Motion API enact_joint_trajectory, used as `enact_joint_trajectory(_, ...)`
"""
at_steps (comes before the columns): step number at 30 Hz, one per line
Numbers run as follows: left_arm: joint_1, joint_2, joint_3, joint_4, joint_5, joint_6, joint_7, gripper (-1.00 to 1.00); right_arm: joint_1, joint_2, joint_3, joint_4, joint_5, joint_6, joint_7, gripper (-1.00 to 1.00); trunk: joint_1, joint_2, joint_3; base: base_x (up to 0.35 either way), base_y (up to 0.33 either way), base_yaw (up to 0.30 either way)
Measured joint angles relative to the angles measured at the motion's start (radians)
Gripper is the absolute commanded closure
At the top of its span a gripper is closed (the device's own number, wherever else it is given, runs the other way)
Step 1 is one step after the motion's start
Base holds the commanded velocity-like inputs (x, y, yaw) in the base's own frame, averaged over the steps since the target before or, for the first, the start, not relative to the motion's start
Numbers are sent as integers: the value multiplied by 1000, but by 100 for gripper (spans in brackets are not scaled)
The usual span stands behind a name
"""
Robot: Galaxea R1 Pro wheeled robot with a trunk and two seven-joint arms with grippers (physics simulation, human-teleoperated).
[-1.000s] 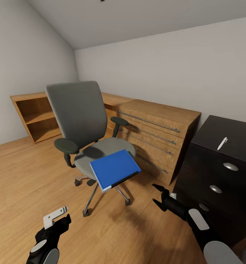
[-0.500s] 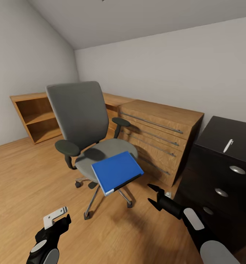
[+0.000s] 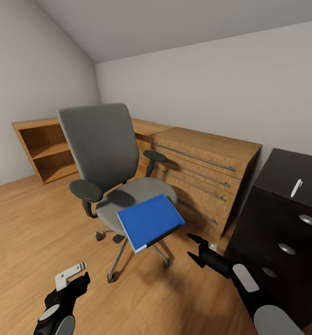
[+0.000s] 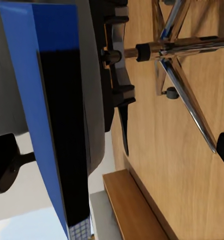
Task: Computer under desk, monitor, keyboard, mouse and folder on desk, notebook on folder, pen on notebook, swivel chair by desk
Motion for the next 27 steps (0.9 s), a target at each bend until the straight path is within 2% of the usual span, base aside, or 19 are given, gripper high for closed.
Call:
enact_joint_trajectory(14,0,0,0,2,1,0,0,-100,0,0,0,0,1,-1,0,-100,0,0,0,19,7,0)
enact_joint_trajectory(27,0,0,0,3,1,0,0,-100,0,0,0,0,1,-1,0,-100,-46,84,38,0,0,0)
